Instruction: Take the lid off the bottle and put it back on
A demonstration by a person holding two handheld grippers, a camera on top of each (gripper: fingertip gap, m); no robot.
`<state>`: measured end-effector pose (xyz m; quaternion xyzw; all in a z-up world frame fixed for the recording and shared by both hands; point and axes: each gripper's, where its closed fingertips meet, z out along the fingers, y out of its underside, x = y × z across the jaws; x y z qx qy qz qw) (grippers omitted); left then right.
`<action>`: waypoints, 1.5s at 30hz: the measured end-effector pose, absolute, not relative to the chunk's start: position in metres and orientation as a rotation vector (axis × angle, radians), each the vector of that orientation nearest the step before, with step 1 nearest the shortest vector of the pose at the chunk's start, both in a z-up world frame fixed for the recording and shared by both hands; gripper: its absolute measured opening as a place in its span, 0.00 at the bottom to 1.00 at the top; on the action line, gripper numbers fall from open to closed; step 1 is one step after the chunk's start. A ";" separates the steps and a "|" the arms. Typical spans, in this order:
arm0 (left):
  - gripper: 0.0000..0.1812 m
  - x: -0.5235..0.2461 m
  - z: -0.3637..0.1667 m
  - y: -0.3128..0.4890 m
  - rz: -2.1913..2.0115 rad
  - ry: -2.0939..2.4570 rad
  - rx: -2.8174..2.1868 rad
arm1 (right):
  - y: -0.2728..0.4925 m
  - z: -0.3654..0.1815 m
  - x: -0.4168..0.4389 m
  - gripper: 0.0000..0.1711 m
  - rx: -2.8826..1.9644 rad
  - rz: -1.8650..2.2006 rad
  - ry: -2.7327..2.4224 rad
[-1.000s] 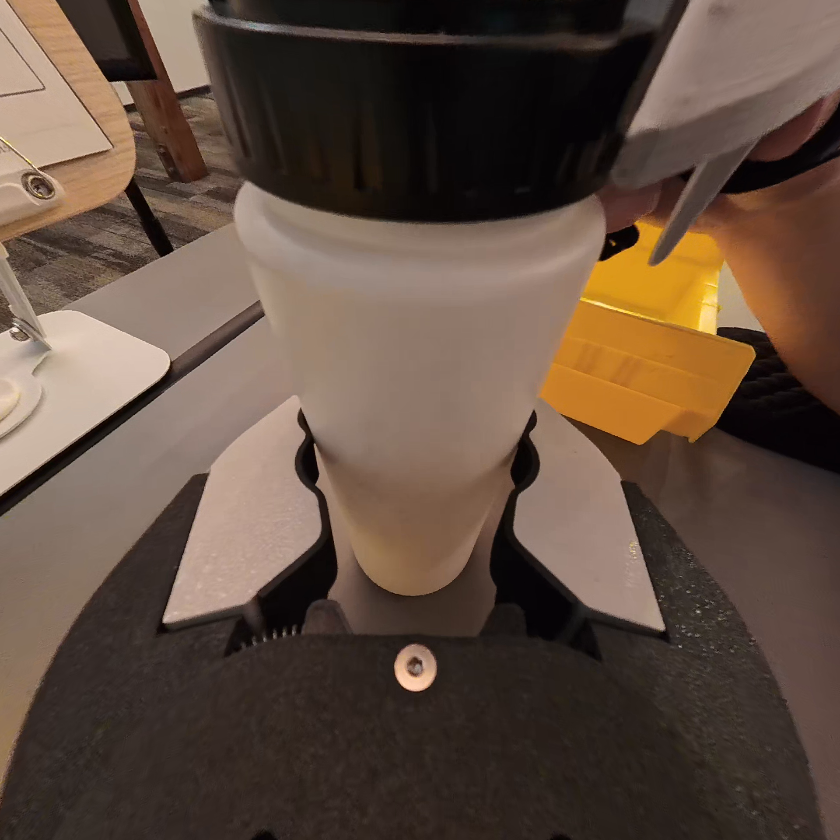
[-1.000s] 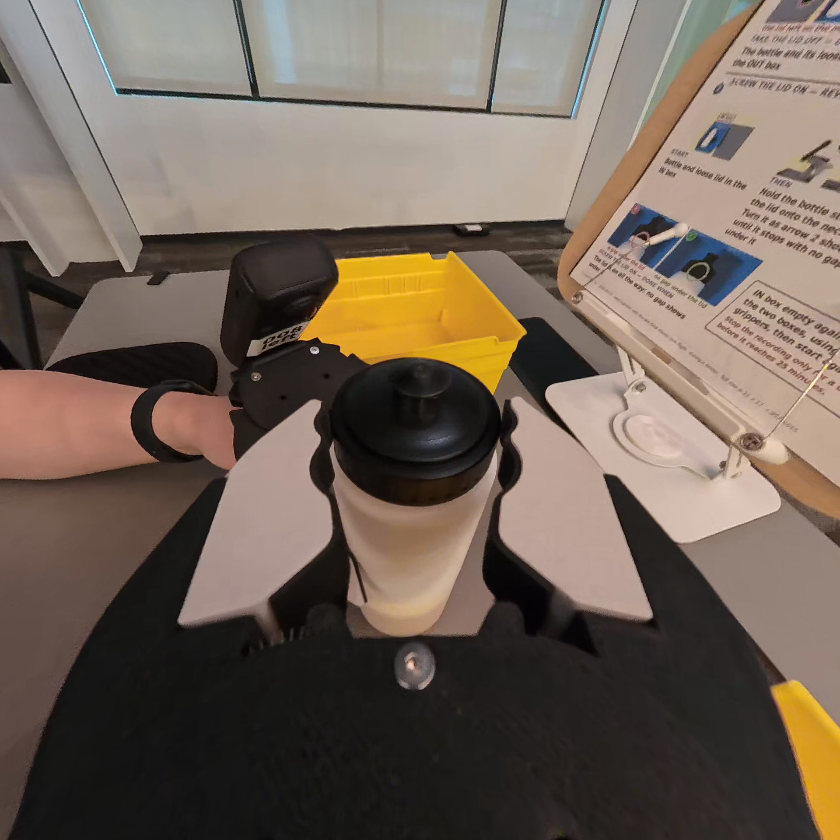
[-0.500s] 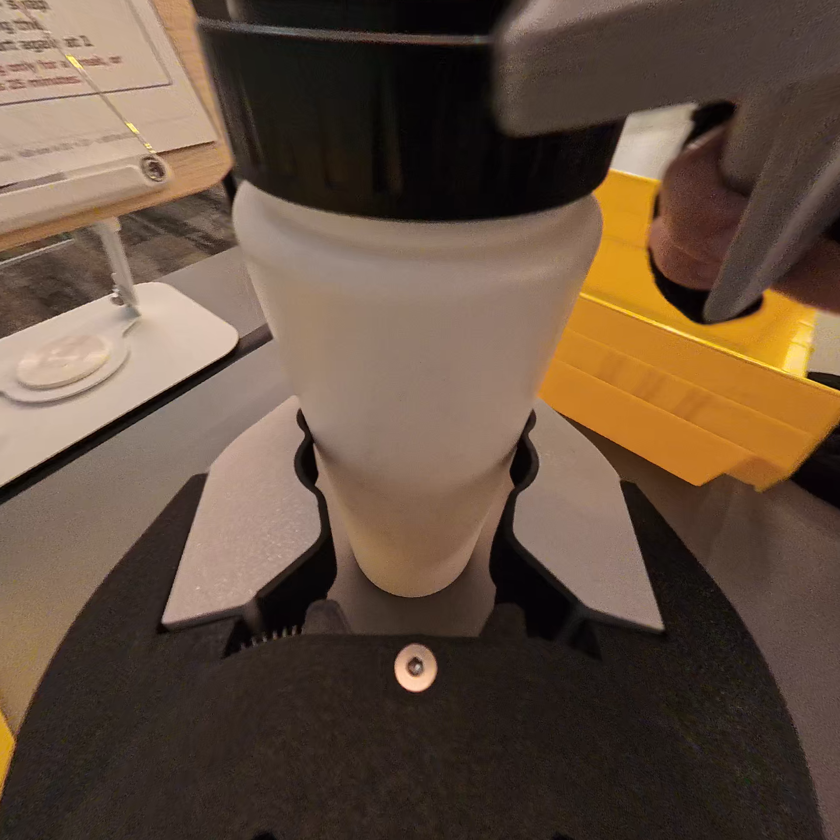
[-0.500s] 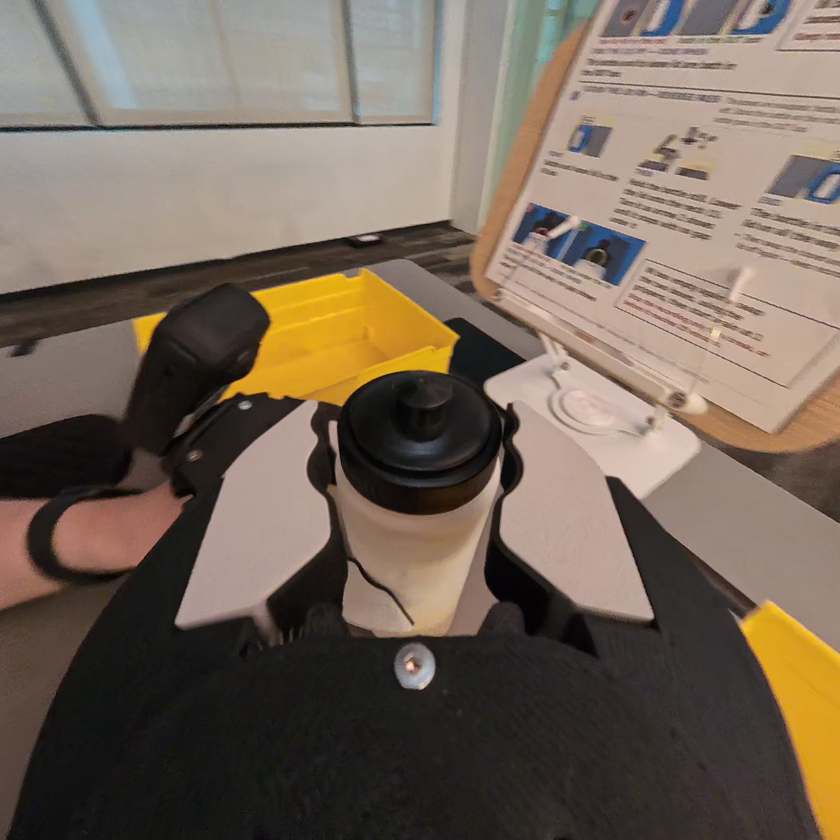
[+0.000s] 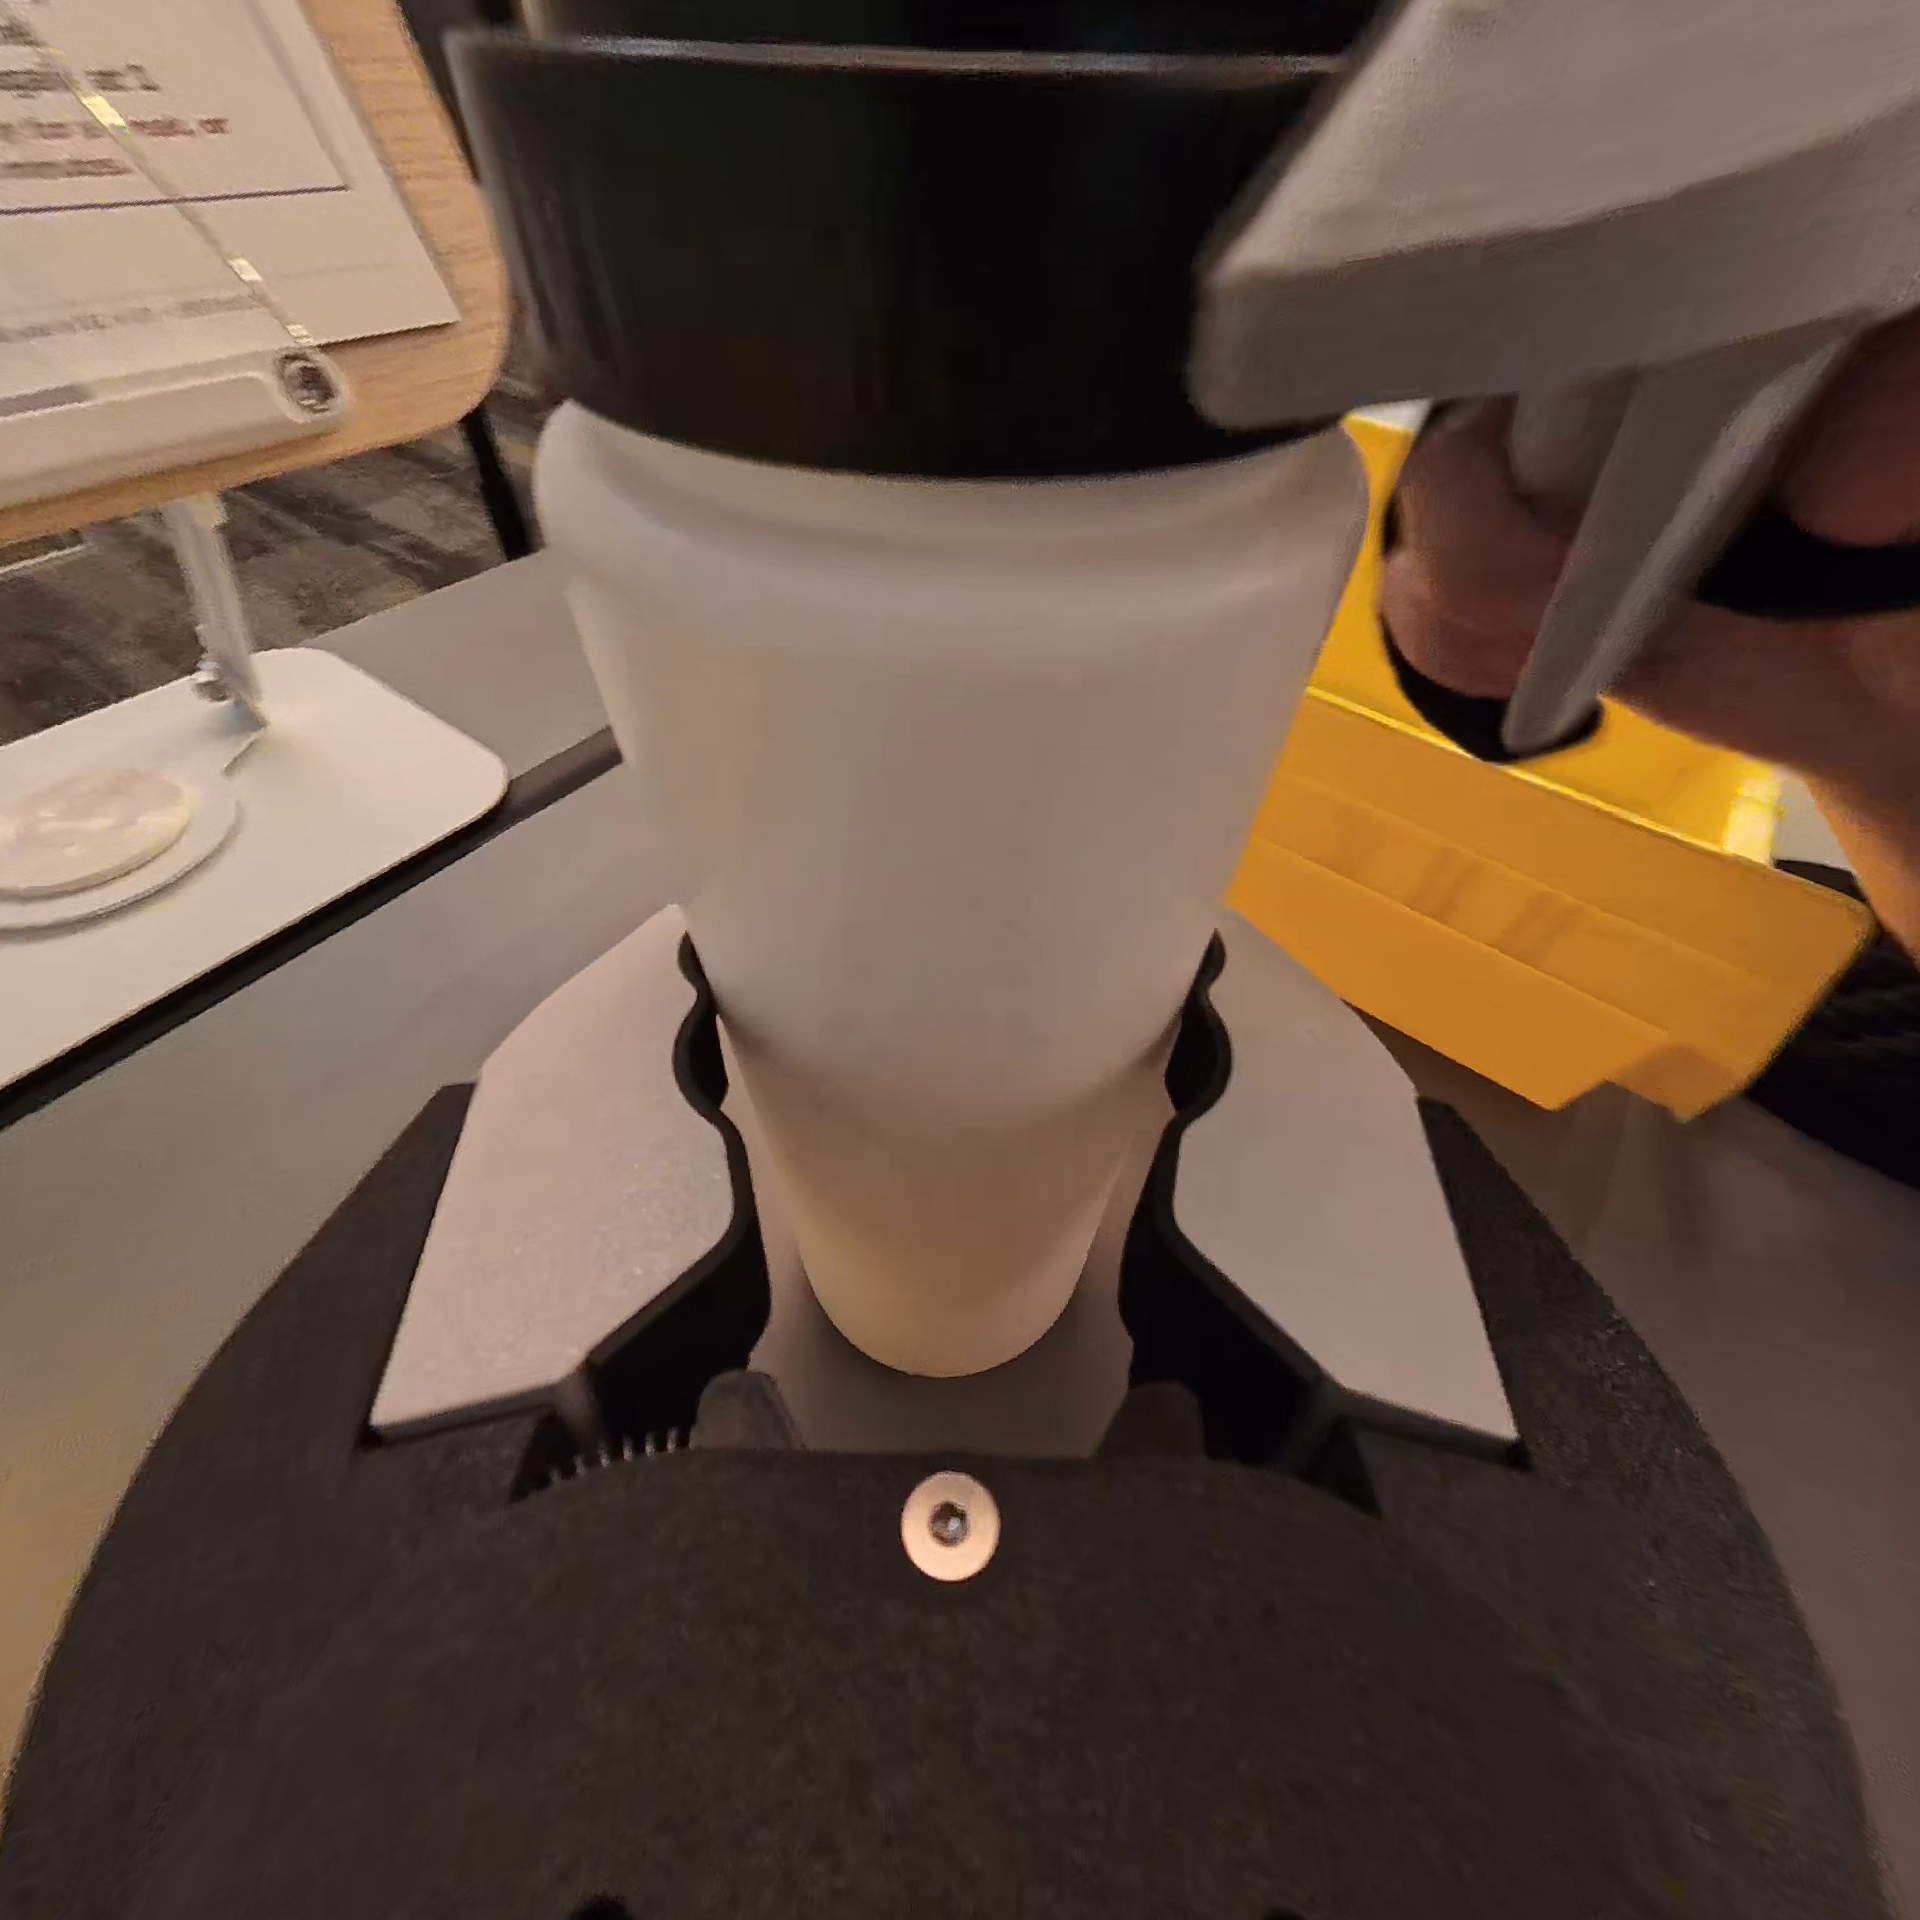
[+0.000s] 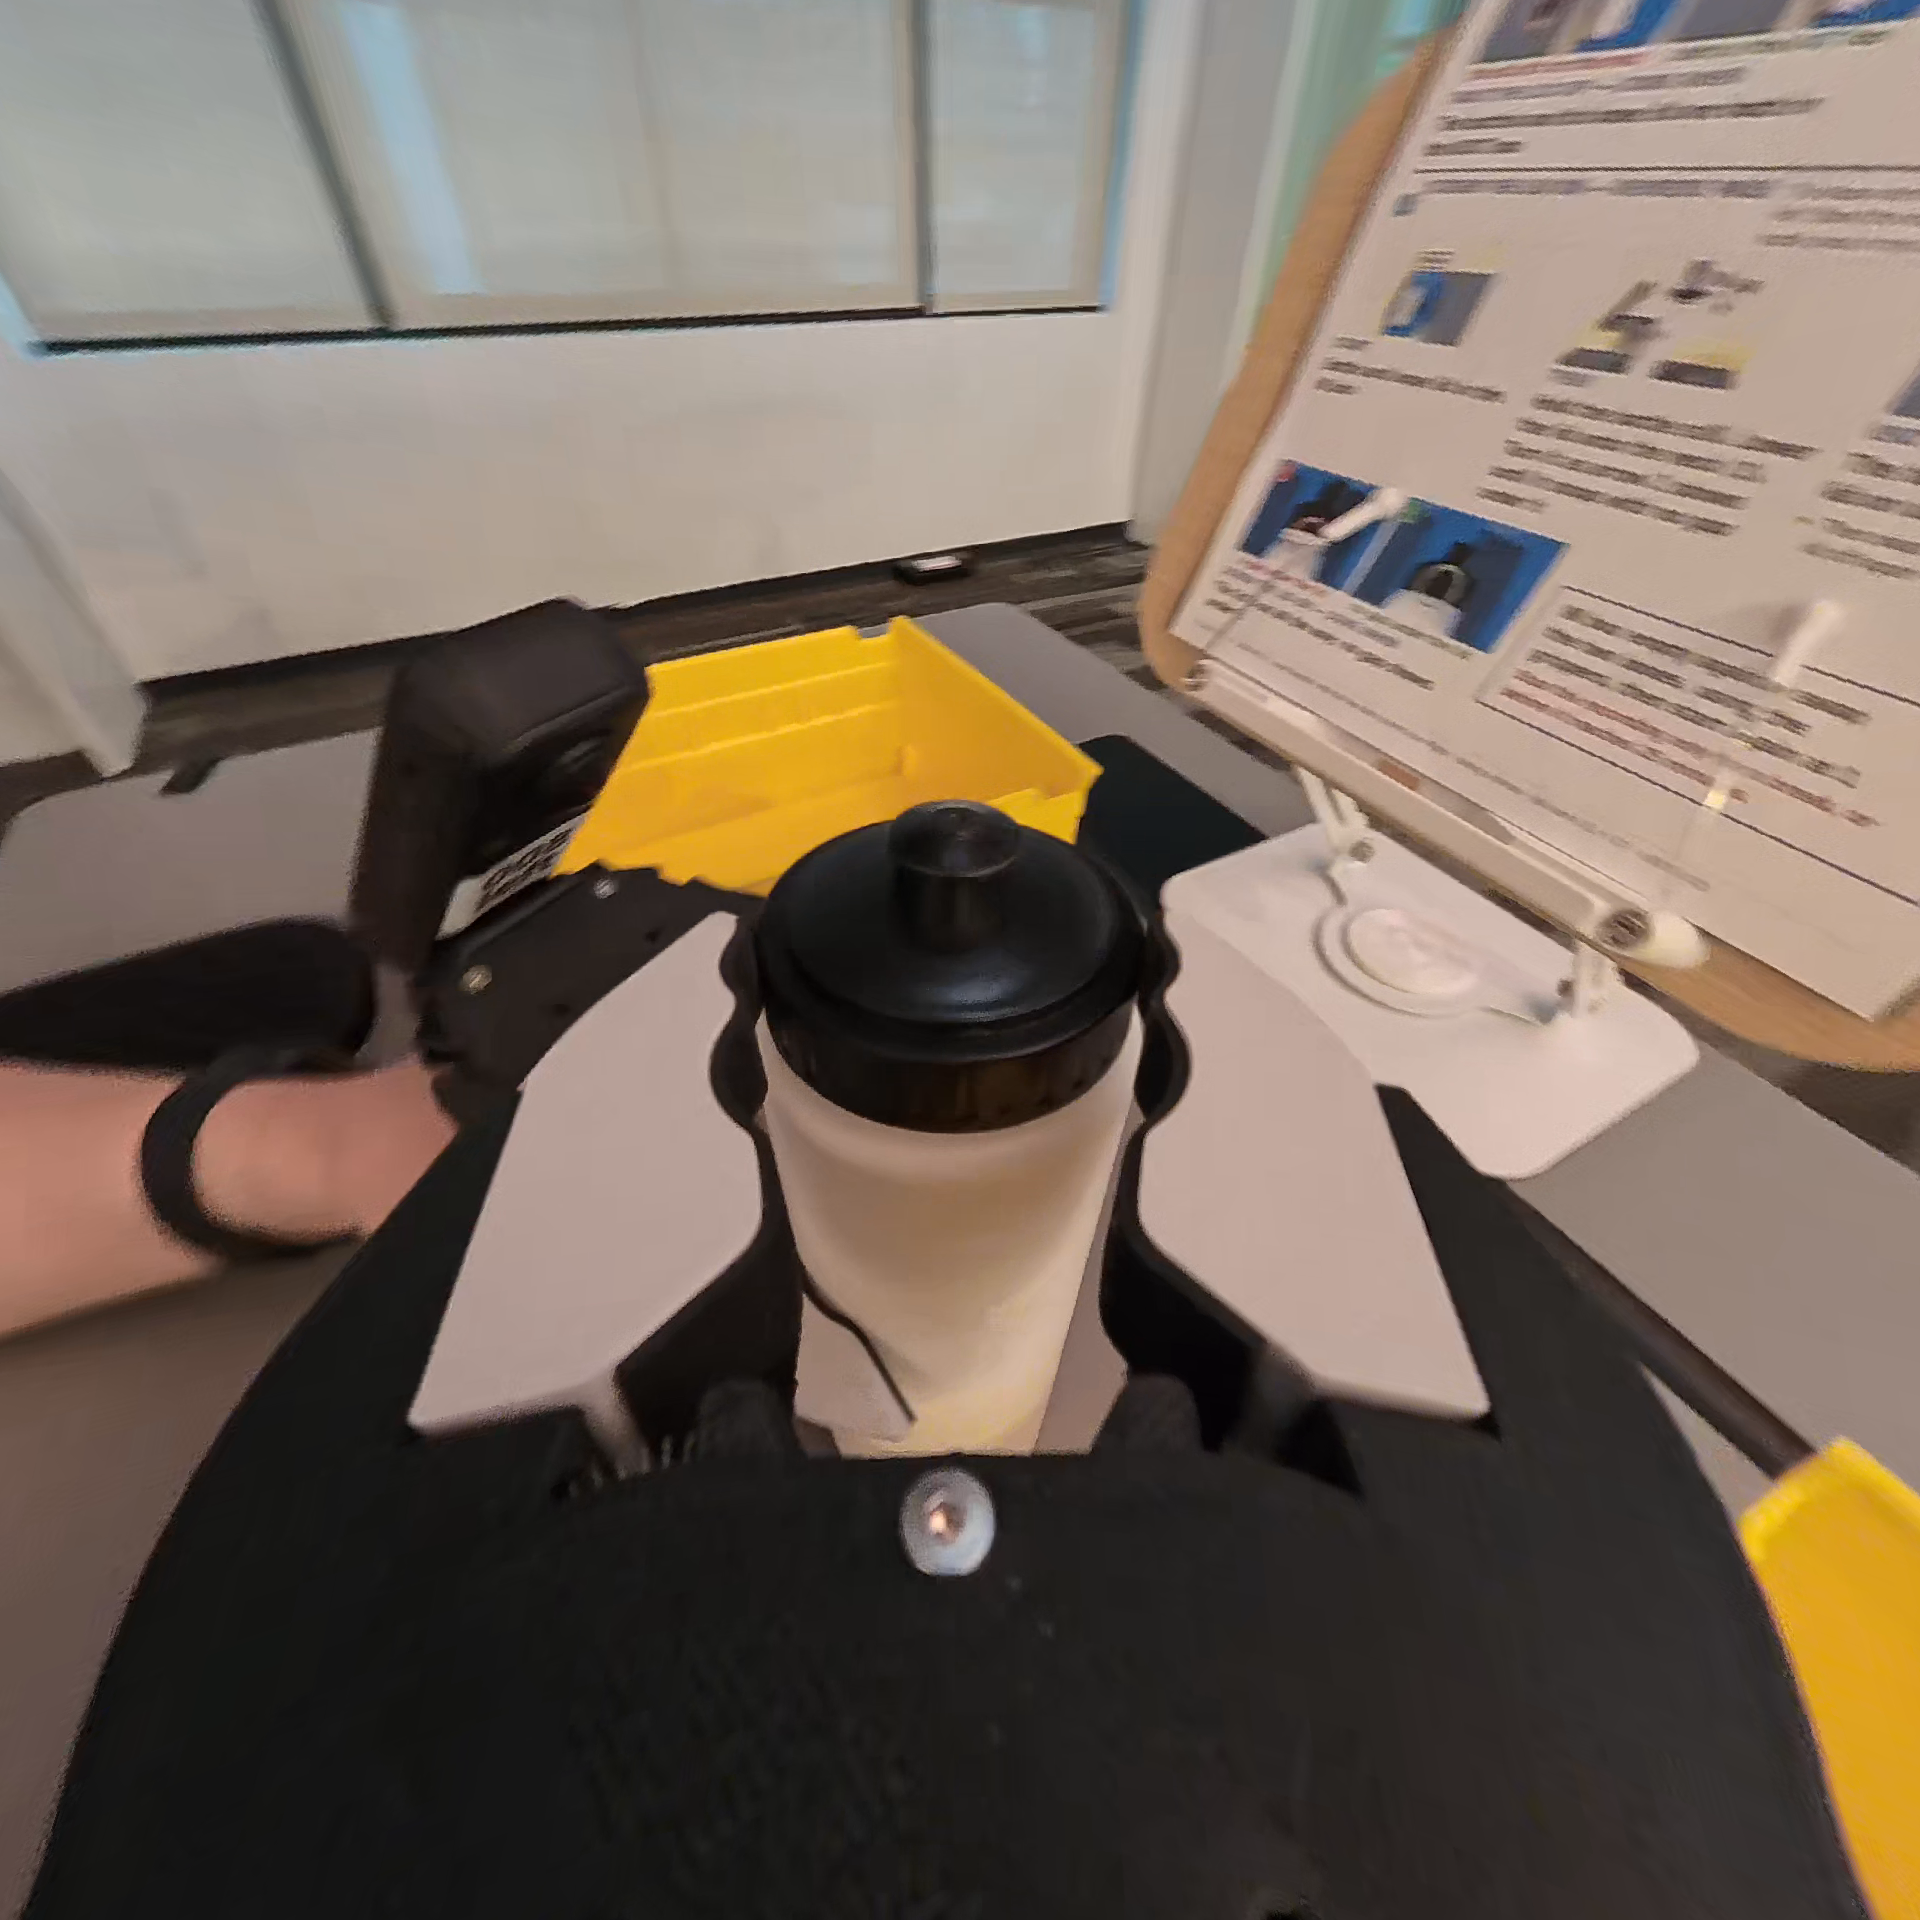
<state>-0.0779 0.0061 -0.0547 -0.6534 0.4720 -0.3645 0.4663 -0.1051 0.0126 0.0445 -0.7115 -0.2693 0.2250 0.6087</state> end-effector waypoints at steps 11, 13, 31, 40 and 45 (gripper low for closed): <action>0.47 -0.076 -0.055 0.000 -0.920 1.223 -1.552 | 0.017 0.049 -0.109 0.45 -1.623 0.547 -0.492; 0.47 -0.073 -0.055 -0.005 -0.953 1.245 -1.523 | 0.014 0.046 -0.110 0.47 -1.639 0.673 -0.552; 0.47 -0.073 -0.056 0.002 -0.823 1.134 -1.608 | 0.019 0.047 -0.106 0.42 -1.668 0.514 -0.373; 0.47 -0.074 -0.057 -0.005 -0.920 1.260 -1.561 | 0.000 0.044 -0.105 0.42 -1.597 0.557 -0.819; 0.47 -0.076 -0.057 0.005 -0.830 1.160 -1.628 | 0.007 0.042 -0.104 0.42 -1.651 0.493 -0.732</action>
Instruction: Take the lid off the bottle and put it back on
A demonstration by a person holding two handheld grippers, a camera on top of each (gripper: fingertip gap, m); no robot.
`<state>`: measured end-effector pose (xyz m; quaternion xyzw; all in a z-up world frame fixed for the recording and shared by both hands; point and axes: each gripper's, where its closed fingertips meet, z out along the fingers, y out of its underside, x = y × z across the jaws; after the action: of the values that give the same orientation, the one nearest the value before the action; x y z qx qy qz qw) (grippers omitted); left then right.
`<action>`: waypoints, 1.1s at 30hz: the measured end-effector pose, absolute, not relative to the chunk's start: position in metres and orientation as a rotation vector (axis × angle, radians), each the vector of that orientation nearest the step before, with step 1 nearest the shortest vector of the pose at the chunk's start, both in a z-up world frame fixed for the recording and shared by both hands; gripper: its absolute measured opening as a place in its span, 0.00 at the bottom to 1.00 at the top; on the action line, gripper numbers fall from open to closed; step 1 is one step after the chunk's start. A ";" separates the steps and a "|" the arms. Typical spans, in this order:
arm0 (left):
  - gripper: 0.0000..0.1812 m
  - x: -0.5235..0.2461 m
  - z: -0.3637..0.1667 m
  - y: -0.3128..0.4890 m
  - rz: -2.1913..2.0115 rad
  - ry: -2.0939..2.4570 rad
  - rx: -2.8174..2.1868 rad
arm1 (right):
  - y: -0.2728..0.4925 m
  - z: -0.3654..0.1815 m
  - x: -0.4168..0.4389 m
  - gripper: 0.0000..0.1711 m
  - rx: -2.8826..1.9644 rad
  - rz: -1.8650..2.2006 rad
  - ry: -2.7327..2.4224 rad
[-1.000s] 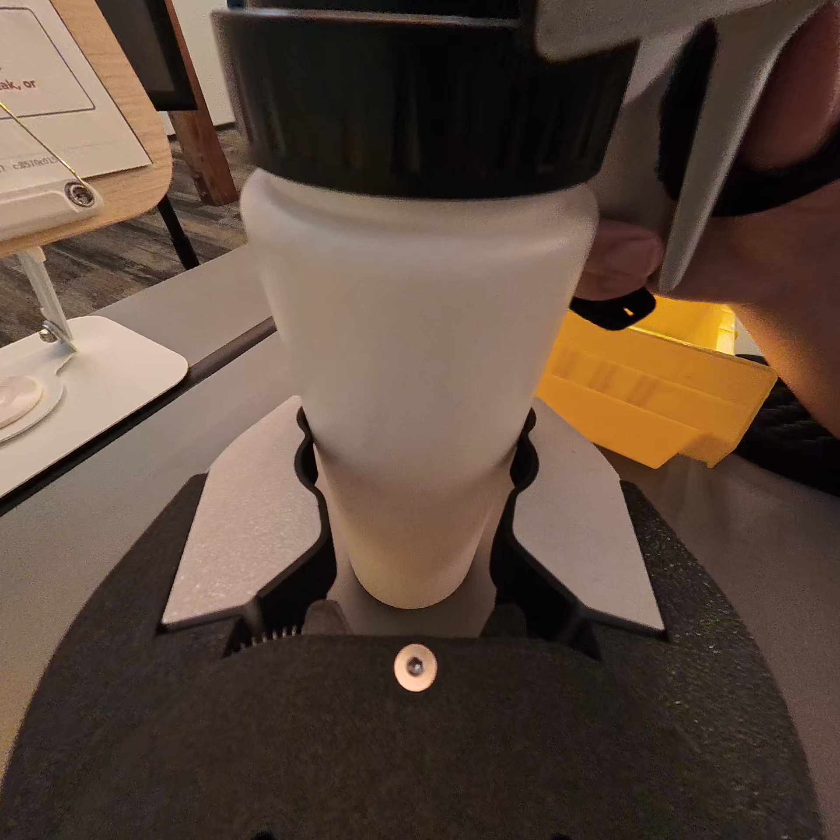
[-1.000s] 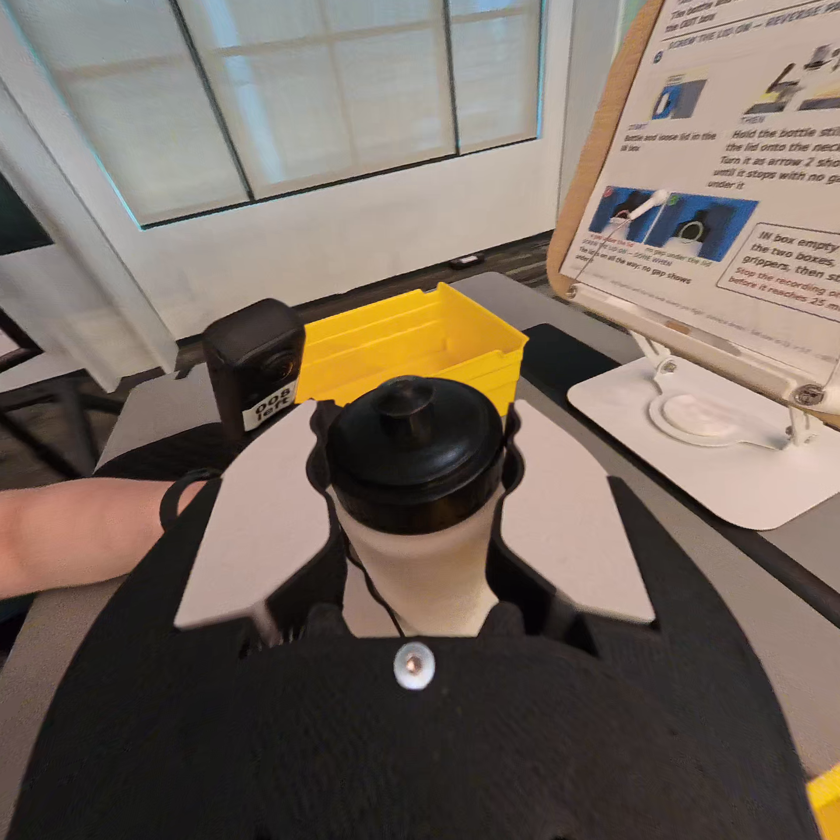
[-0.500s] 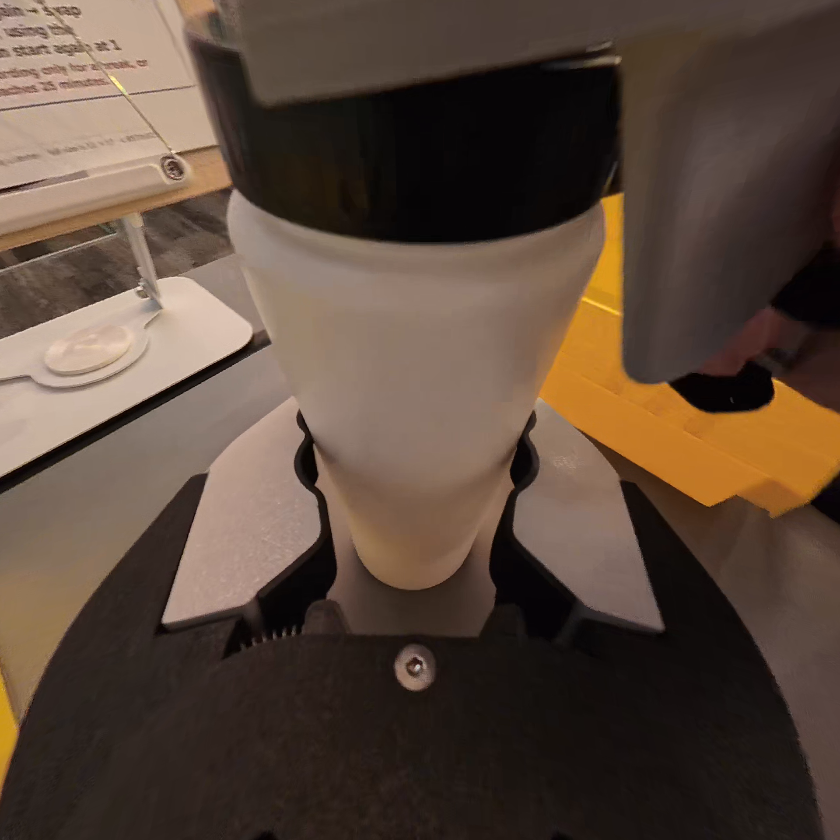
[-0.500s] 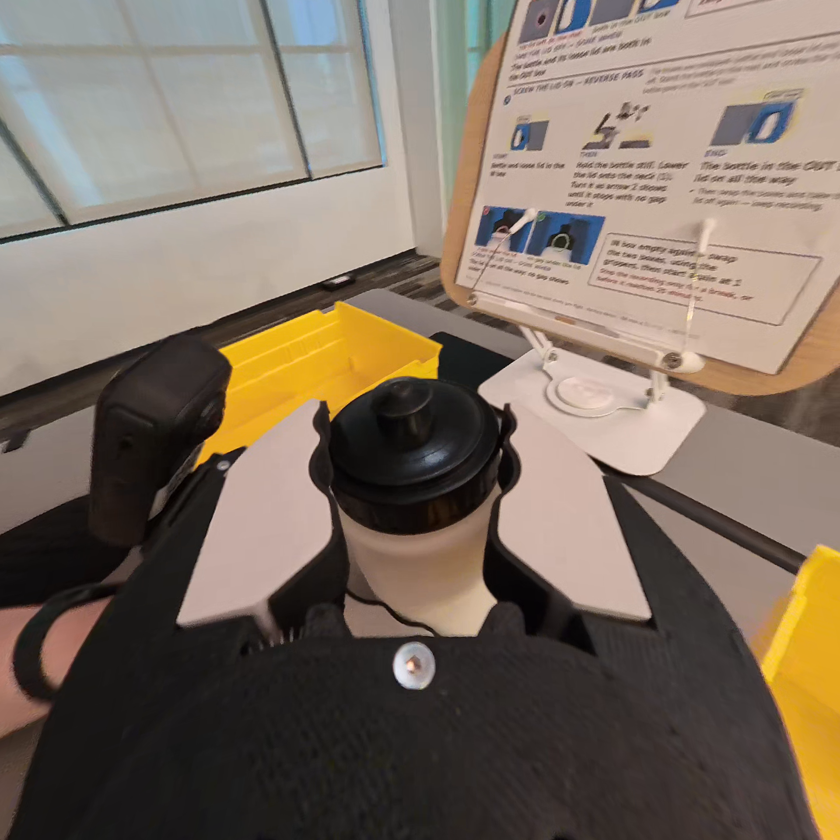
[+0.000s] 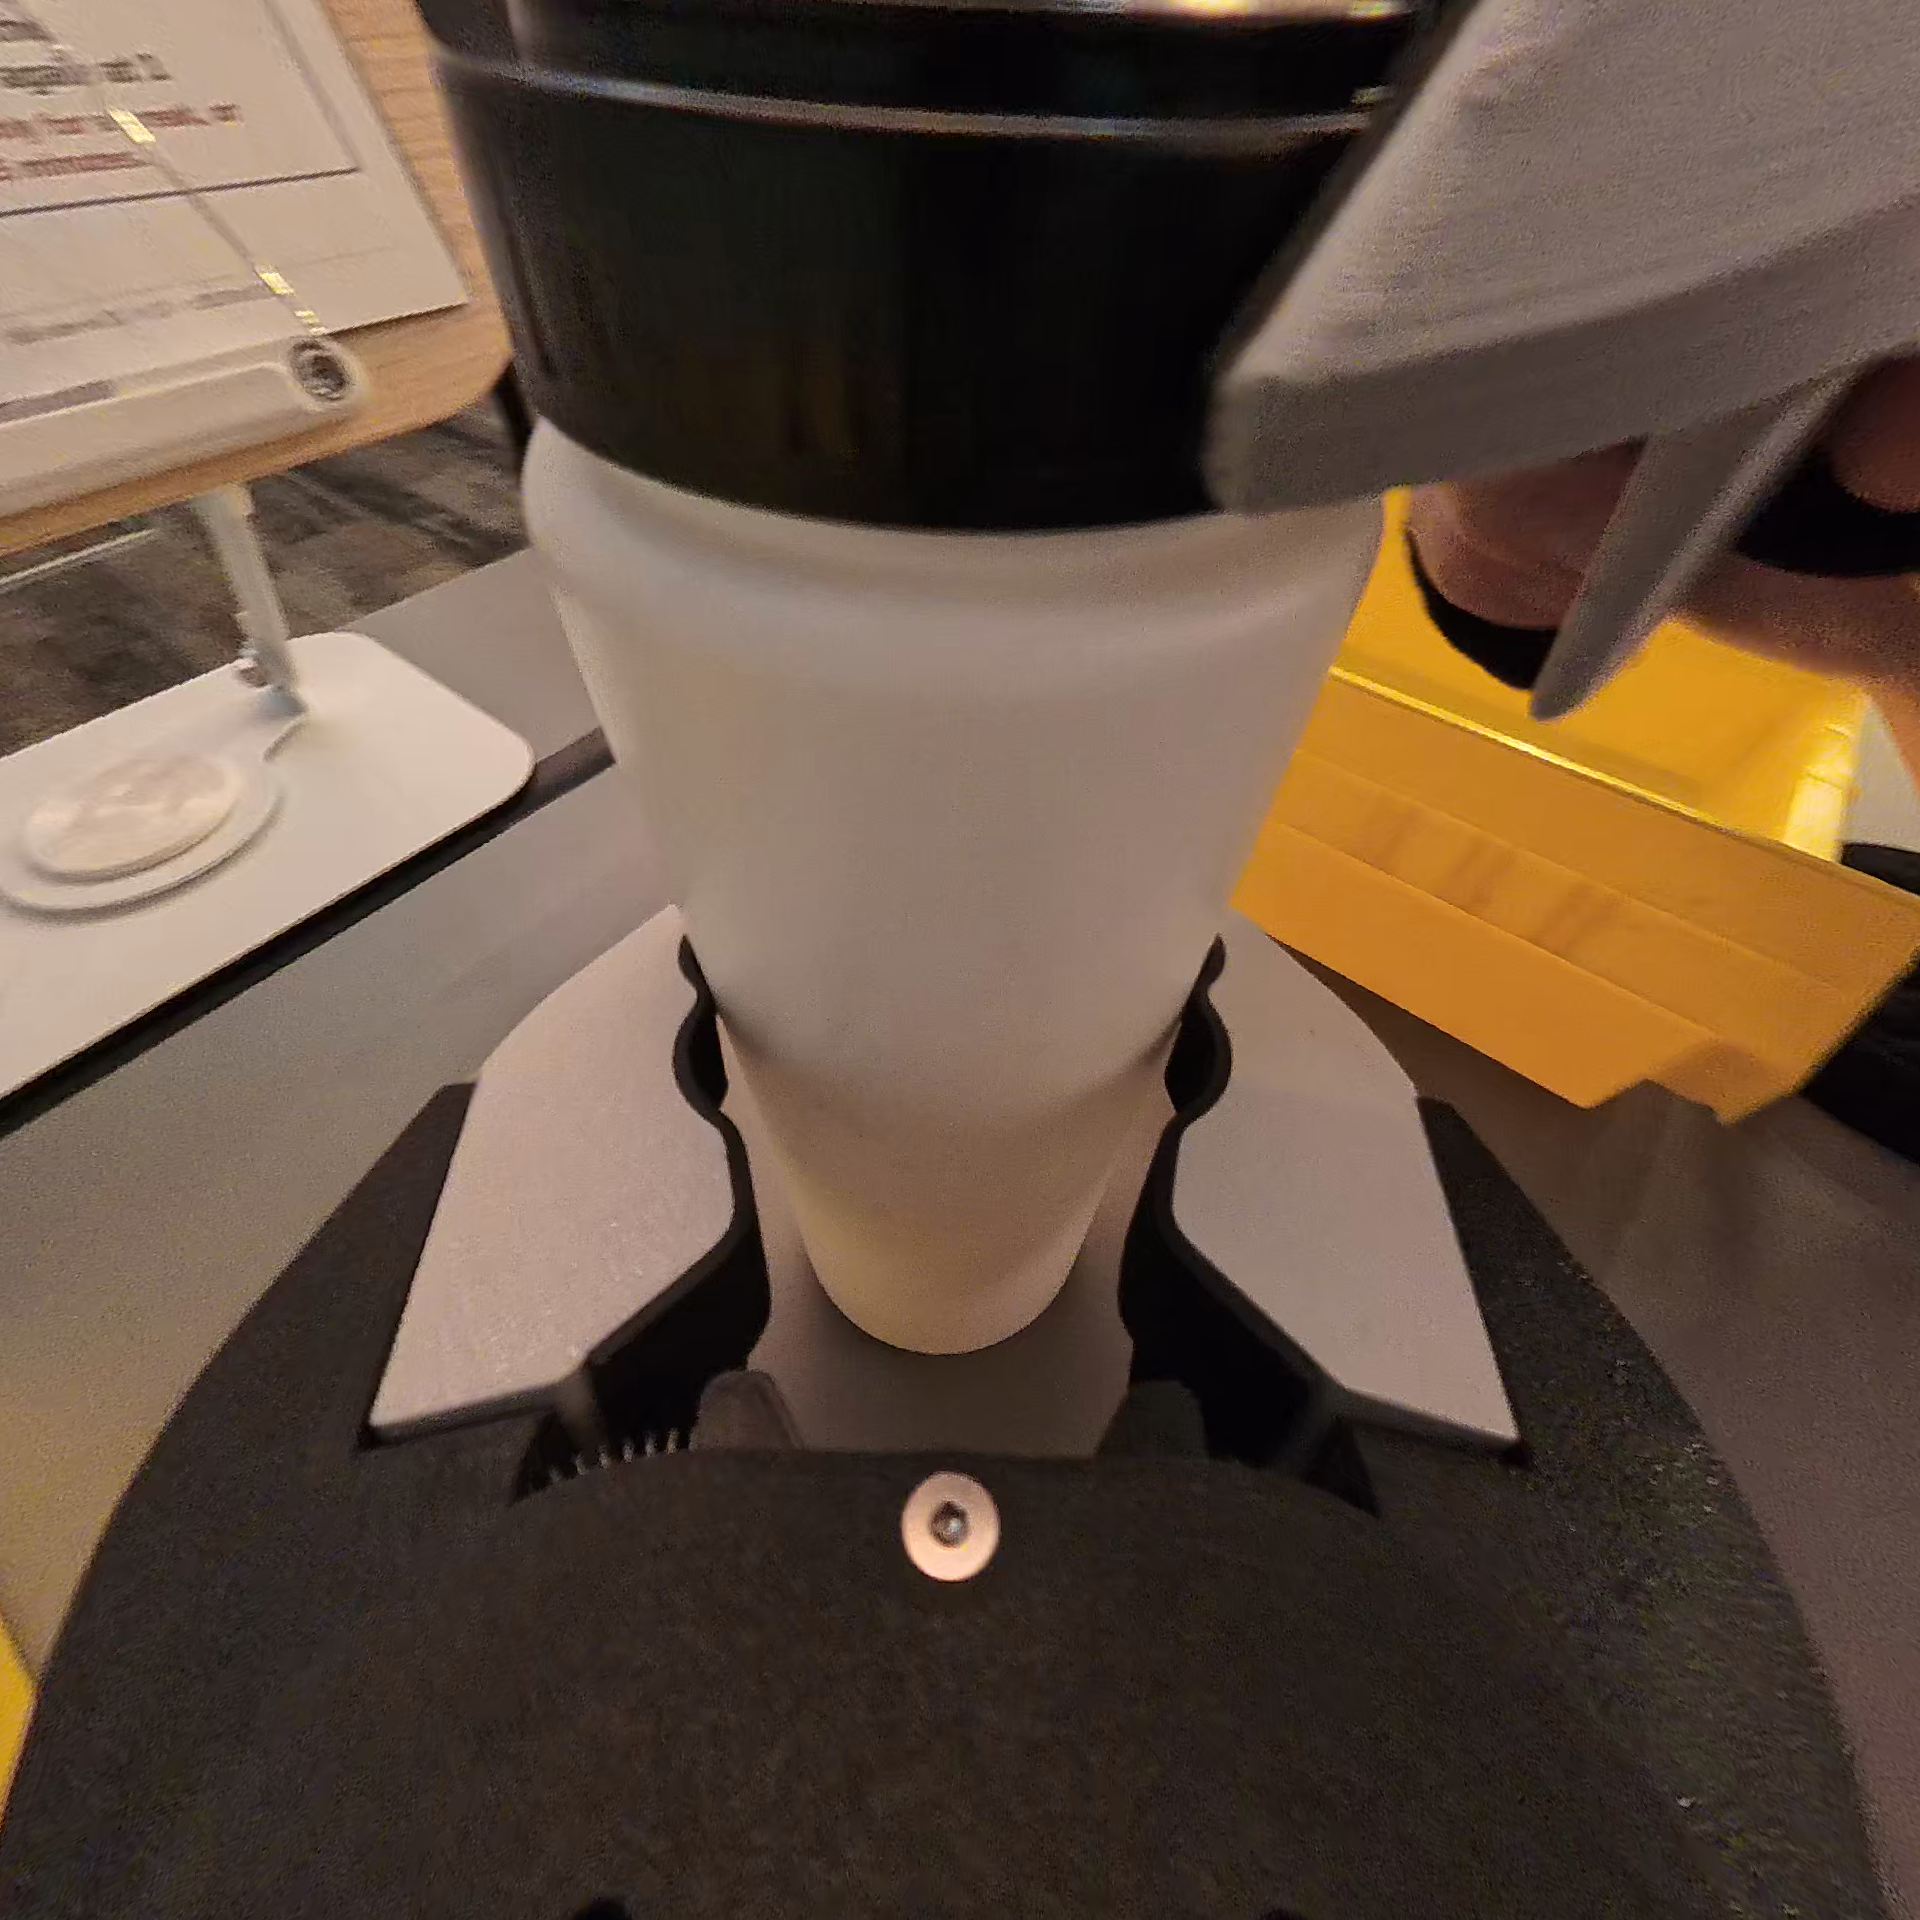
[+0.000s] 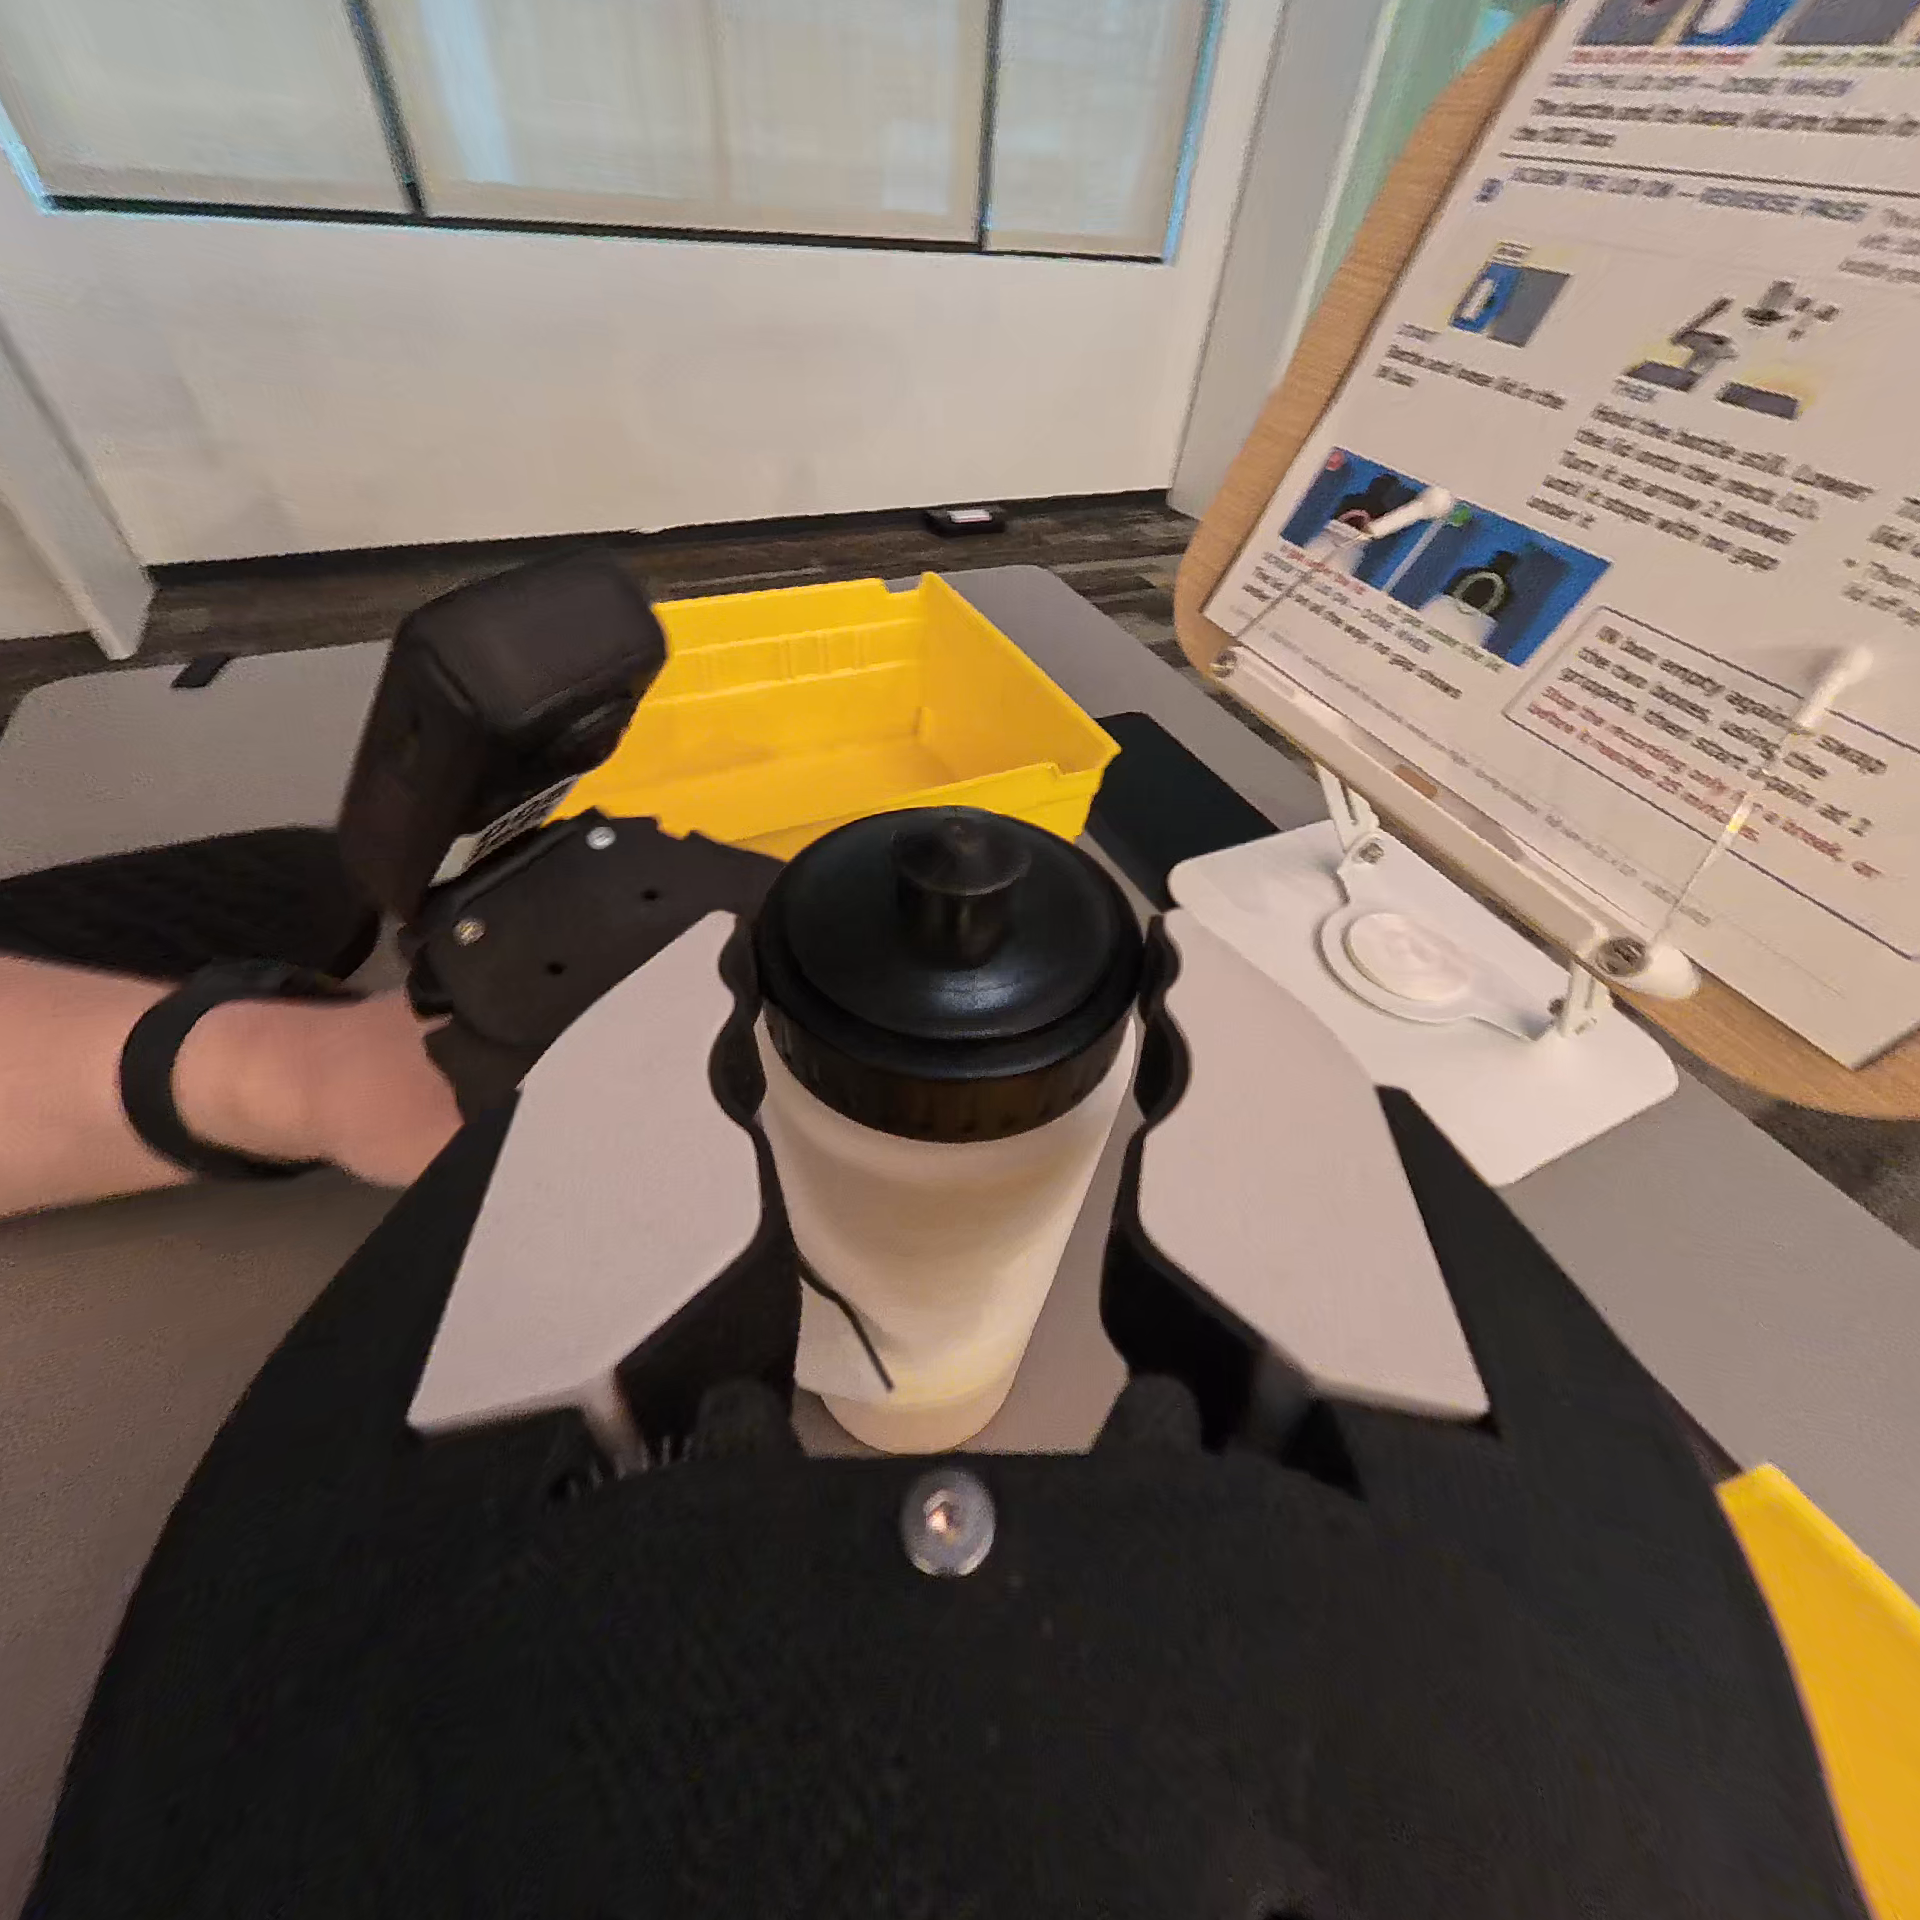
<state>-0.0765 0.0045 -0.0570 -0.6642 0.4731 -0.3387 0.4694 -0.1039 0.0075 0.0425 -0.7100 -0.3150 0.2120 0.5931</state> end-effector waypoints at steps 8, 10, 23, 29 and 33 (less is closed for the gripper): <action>0.47 -0.084 -0.057 0.015 -0.747 1.066 -1.684 | 0.018 0.044 -0.108 0.42 -1.674 0.262 -0.455; 0.47 -0.082 -0.057 0.012 -0.791 1.112 -1.663 | 0.017 0.046 -0.108 0.42 -1.670 0.355 -0.506; 0.47 -0.075 -0.057 -0.003 -0.885 1.247 -1.597 | 0.001 0.046 -0.104 0.41 -1.625 0.531 -0.783; 0.47 -0.084 -0.057 0.014 -0.742 1.082 -1.687 | 0.017 0.046 -0.108 0.41 -1.653 0.350 -0.463; 0.47 -0.083 -0.057 0.013 -0.782 1.125 -1.665 | 0.017 0.046 -0.109 0.41 -1.657 0.336 -0.489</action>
<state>-0.0833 0.0128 -0.0573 -0.6805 0.4598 -0.3194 0.4728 -0.1089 0.0168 0.0463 -0.7257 -0.2142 0.1471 0.6371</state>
